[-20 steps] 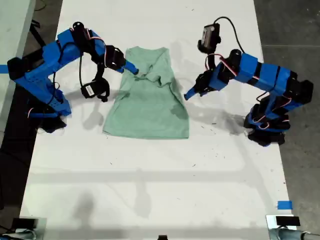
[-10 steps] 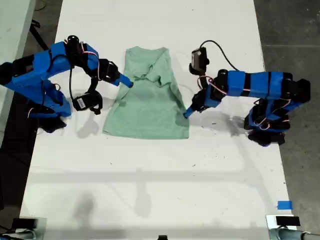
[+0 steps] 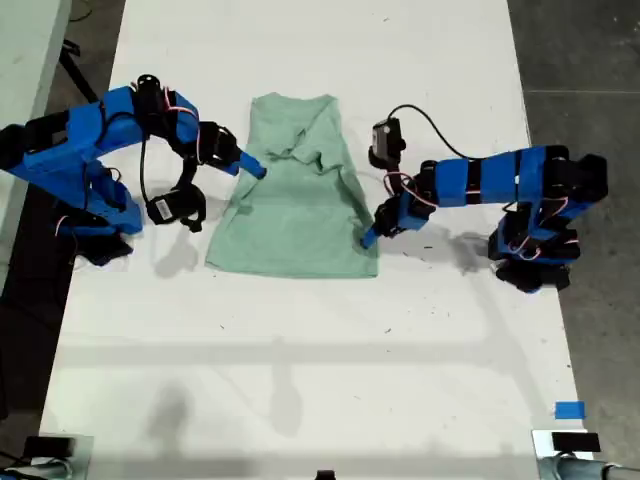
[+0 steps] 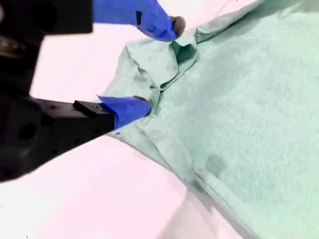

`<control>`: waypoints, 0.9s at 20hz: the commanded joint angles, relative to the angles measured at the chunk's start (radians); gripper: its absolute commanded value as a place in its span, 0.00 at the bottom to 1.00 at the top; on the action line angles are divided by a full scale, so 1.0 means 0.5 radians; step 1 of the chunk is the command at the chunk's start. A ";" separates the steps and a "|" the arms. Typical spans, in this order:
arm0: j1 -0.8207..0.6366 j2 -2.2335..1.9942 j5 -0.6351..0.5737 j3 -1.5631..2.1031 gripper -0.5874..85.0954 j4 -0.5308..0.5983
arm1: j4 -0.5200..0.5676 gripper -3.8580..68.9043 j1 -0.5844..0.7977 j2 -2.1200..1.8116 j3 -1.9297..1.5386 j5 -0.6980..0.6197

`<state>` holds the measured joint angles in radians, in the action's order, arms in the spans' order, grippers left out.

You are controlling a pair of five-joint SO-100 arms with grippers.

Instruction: Fold t-shirt

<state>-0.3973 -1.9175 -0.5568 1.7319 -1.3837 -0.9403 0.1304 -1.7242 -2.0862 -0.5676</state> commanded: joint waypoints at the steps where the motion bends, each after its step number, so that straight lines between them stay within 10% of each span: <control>1: 0.028 -0.077 0.028 -0.009 0.30 0.031 | 0.156 0.40 0.046 0.021 -0.018 0.000; 12: 0.009 -0.141 0.028 0.064 0.29 0.037 | 0.356 0.06 0.067 0.316 0.061 0.095; 18: 0.000 -0.212 0.028 0.135 0.29 0.043 | -0.166 0.04 0.040 0.298 0.414 0.101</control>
<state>-0.3958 -1.9804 -0.5507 1.8055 -1.3806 -0.9066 0.1549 -1.5570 -1.9911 -0.5246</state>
